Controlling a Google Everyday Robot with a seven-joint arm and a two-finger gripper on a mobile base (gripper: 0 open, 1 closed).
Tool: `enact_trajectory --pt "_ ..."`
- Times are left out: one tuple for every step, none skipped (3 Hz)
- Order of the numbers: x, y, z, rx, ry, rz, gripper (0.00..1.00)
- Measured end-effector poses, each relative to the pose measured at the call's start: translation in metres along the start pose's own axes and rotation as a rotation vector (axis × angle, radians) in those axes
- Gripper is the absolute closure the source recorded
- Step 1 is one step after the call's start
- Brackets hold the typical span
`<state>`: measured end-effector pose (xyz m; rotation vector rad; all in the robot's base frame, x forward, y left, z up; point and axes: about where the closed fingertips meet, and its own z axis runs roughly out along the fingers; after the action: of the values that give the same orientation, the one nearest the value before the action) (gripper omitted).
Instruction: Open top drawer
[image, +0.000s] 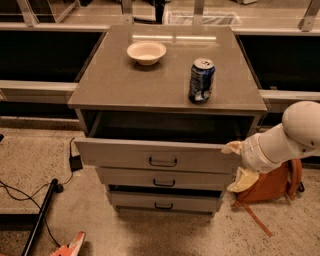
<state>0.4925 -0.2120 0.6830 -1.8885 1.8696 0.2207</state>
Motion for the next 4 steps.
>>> enact_trajectory --pt "-0.008 0.015 -0.006 -0.015 0.001 -0.018 0.26" --pt "-0.018 0.011 -0.011 -0.003 0.004 -0.042 0.26" --pt "-0.019 0.011 -0.011 -0.002 0.004 -0.043 0.24" --pt "-0.019 -0.009 -0.003 0.015 0.009 -0.038 0.24"
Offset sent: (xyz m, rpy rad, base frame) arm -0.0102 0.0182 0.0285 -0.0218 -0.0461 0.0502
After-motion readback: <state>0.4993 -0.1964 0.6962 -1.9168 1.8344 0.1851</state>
